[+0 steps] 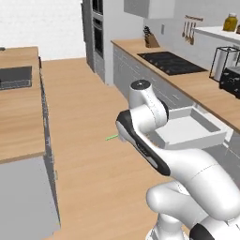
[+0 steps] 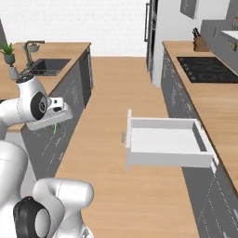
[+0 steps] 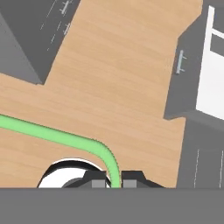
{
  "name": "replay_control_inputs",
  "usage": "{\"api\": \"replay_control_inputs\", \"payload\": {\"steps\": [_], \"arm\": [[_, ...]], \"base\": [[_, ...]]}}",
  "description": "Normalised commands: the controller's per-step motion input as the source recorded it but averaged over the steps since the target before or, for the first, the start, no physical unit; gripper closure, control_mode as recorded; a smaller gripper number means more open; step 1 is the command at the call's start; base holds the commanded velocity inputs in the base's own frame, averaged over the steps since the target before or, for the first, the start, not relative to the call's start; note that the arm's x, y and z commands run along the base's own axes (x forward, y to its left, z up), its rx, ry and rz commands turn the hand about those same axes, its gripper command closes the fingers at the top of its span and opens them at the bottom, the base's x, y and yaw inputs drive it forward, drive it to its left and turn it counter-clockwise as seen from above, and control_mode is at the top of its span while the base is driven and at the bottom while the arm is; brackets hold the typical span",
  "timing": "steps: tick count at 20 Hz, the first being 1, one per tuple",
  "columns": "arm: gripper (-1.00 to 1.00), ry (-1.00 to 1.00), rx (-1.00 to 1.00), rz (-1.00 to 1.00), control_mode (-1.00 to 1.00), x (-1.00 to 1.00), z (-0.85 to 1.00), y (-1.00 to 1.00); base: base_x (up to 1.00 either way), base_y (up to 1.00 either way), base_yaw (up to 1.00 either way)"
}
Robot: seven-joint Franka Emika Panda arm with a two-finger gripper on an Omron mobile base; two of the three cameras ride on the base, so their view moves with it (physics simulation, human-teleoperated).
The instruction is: Take a straw from the drawer in front and place it inside the glass cup on the dining counter.
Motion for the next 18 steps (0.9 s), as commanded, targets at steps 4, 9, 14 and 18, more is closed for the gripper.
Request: {"api": "replay_control_inputs", "payload": {"steps": [4, 9, 14, 18], "arm": [[1.00, 0.00, 0.00, 0.00, 1.00, 0.00, 0.00, 0.00], [1.00, 0.00, 0.00, 0.00, 1.00, 0.00, 0.00, 0.00], [1.00, 0.00, 0.00, 0.00, 1.00, 0.00, 0.00, 0.00], [1.00, 0.00, 0.00, 0.00, 1.00, 0.00, 0.00, 0.00]], "base": [[-0.03, 1.00, -0.01], [0.20, 1.00, -0.04], [0.22, 1.00, -0.02], [0.12, 1.00, -0.02]]}}
